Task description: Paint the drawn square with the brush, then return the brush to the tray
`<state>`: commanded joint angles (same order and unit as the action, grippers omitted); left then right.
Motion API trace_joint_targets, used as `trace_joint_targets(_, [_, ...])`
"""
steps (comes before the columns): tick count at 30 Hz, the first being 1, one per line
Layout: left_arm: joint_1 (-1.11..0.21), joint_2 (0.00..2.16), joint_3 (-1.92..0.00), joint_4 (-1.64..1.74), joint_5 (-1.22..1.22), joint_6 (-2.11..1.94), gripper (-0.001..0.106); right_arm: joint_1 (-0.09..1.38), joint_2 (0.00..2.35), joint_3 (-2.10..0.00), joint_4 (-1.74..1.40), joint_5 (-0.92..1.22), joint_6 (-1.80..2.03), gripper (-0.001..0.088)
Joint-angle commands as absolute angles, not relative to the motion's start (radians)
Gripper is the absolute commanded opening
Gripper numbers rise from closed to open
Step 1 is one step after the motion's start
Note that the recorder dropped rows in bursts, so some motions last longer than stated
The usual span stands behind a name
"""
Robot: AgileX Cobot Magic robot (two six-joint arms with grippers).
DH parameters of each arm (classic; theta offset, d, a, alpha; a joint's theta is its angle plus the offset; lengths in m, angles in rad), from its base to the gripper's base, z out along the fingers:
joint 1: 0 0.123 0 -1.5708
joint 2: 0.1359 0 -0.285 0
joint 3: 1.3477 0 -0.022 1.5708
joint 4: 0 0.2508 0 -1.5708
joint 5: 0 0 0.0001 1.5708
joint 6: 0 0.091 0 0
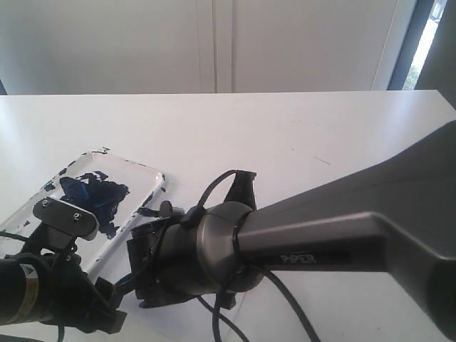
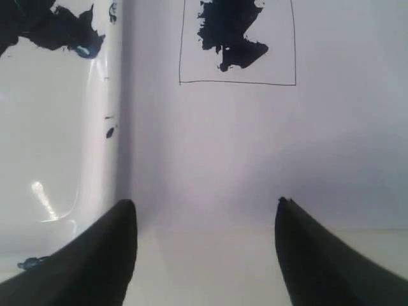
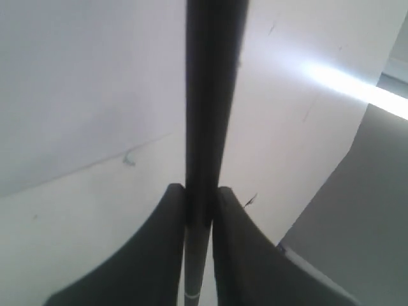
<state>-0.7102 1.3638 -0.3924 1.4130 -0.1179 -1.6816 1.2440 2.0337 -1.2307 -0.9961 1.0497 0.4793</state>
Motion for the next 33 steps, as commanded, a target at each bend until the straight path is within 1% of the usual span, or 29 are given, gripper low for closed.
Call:
trace_joint_targets(4, [-0.71, 1.302, -0.392, 1.413, -0.124, -1.683, 0.065, 1.228, 2.036, -1.233, -1.004, 0.908, 0.5, 0.0])
trace_joint_targets(8, [-0.71, 1.21, -0.392, 1.413, -0.066, -1.683, 0.065, 1.187, 2.036, -1.234, -1.058, 0.82, 0.585, 0.0])
trace_joint_targets(15, [-0.71, 1.091, -0.371, 1.395, 0.056, -1.687, 0.065, 1.122, 2.036, -1.234, -1.043, 0.672, 0.583, 0.0])
trace_joint_targets(18, [-0.71, 1.045, -0.371, 1.393, 0.054, -1.687, 0.065, 1.102, 2.036, -1.235, -1.022, 0.582, 0.583, 0.0])
trace_joint_targets(21, [-0.71, 1.034, -0.371, 1.393, 0.054, -1.687, 0.065, 1.102, 2.036, -1.235, -1.003, 0.546, 0.59, 0.0009])
trace_joint_targets(23, [-0.71, 1.034, -0.371, 1.393, 0.052, -1.69, 0.065, 1.093, 2.036, -1.235, -0.998, 0.535, 0.676, 0.0082])
trace_joint_targets(25, [-0.71, 1.034, -0.371, 1.393, 0.052, -1.69, 0.065, 1.078, 2.036, -1.235, -1.0, 0.516, 0.72, 0.0209])
trace_joint_targets(29, [-0.71, 1.034, -0.37, 1.393, 0.054, -1.69, 0.065, 1.078, 2.036, -1.235, -1.0, 0.438, 0.718, 0.0378])
trace_joint_targets(33, [-0.71, 1.034, -0.37, 1.393, 0.057, -1.69, 0.065, 1.078, 2.006, -1.265, -0.991, 0.514, 0.718, 0.0584])
